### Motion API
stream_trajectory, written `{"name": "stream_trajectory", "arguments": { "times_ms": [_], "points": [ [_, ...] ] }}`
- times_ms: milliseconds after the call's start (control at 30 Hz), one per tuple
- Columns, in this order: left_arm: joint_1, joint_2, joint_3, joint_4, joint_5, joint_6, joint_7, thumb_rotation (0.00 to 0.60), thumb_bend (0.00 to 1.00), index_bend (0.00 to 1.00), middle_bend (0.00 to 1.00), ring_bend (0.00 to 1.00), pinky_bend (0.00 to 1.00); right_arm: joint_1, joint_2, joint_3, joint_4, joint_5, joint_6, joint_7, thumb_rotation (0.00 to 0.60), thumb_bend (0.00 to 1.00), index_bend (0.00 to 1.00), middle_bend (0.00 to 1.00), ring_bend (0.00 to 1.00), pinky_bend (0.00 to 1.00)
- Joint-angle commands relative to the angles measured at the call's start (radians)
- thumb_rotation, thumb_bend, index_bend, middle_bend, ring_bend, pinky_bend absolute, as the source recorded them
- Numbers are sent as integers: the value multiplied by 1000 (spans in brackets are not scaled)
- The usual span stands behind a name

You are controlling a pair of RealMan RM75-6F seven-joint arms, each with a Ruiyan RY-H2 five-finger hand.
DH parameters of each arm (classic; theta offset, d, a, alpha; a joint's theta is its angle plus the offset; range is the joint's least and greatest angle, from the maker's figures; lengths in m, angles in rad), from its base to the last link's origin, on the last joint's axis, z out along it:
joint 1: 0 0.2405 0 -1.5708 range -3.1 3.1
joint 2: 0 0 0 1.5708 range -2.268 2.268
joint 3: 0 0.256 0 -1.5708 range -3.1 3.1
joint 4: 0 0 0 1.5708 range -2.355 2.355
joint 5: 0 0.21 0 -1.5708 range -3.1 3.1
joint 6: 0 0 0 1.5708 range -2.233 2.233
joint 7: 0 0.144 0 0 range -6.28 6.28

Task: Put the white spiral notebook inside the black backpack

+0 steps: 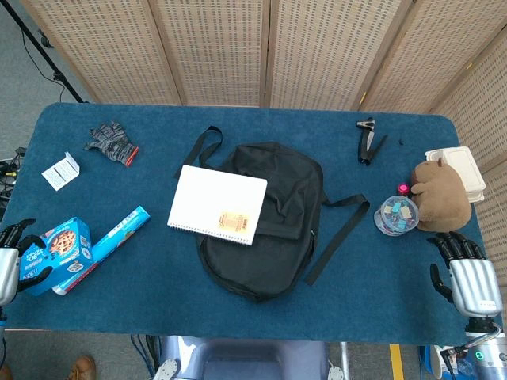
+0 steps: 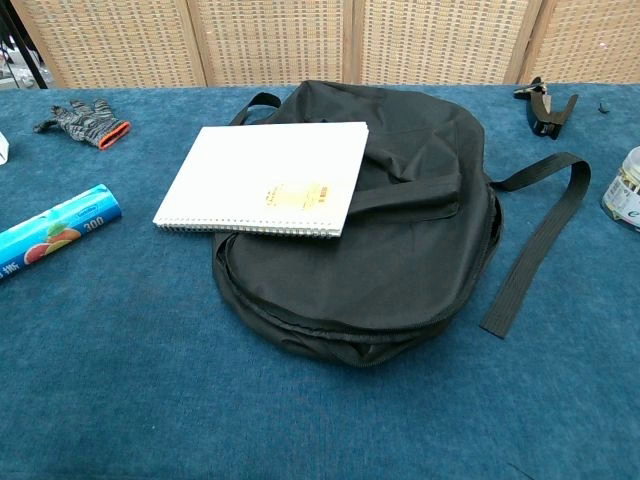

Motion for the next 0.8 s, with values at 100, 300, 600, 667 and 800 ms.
{"name": "stream_trajectory", "arguments": {
  "times_ms": [100, 300, 600, 667, 800],
  "points": [
    [-4, 1, 13, -1, 3, -14, 12, 600, 0, 0, 0, 0, 0, 3, 5, -6, -11, 9, -10, -21, 600, 0, 0, 0, 0, 0],
    [-51, -56, 19, 4, 65, -46, 1, 600, 0, 0, 0, 0, 0, 0, 15, -2, -20, 9, -1, -3, 600, 0, 0, 0, 0, 0],
    [-237, -308, -39, -1, 89, -228, 141, 600, 0, 0, 0, 0, 0, 5, 20, 7, -12, 46, -28, 13, 600, 0, 0, 0, 0, 0],
    [-273, -371, -68, -5, 30, -281, 216, 600, 0, 0, 0, 0, 0, 7, 23, 8, -11, 53, -37, 20, 600, 0, 0, 0, 0, 0],
    [-349, -492, -118, 65, -33, -345, 293, 600, 0, 0, 0, 0, 0, 8, 27, 11, -11, 67, -48, 27, 600, 0, 0, 0, 0, 0]
  ]
}}
